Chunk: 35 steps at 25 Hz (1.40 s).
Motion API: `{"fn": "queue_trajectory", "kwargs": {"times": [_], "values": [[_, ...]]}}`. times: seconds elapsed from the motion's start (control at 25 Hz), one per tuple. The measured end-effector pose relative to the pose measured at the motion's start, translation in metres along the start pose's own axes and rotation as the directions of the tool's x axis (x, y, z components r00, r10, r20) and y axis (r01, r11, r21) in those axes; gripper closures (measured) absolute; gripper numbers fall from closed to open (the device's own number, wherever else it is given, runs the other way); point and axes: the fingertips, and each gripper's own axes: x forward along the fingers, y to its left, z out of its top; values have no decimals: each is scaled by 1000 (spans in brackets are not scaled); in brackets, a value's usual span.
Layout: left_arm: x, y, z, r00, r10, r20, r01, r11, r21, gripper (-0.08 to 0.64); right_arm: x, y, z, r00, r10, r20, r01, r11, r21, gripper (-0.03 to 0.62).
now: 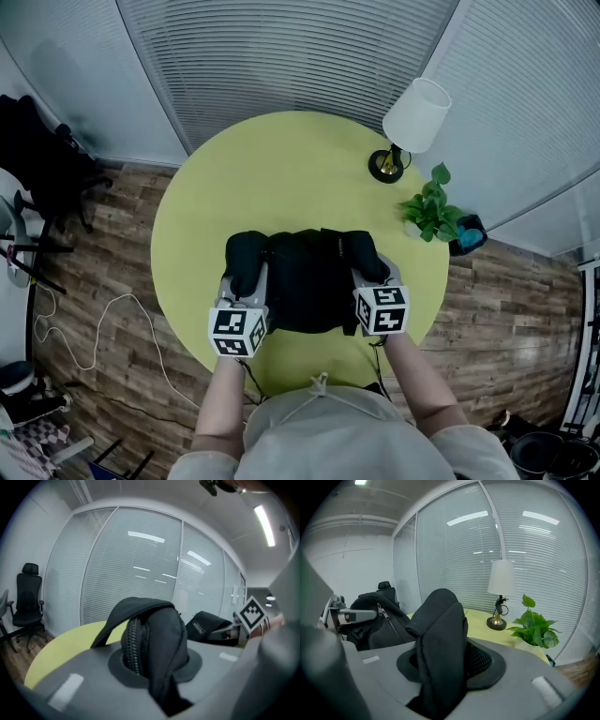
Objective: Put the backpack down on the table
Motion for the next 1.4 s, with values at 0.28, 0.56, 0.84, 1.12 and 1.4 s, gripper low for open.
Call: {"fn": "queue_trajectory", "kwargs": {"times": [0.28,0.56,0.84,1.12,1.4], "values": [[1,13,-17,999,51,-19,-52,996,-74,400,12,8,-10,995,99,-5,-99,995,-32,205],[-4,17,-31,998,67,-19,-69,991,-114,224,1,-5,-18,998,25,50,-23,999,-42,141],[-44,16,-14,979,193,65,-185,977,-105,232,-40,-9,-13,988,-57,145,64,997,-44,144],[-92,-8,5,963,225,151,-216,973,-78,425,-86,-4,-22,973,-179,147,178,984,25,332],[-126,-26,-5,957,239,161,-226,969,-100,531,-123,20,-34,978,-115,174,101,991,90,575]]}}
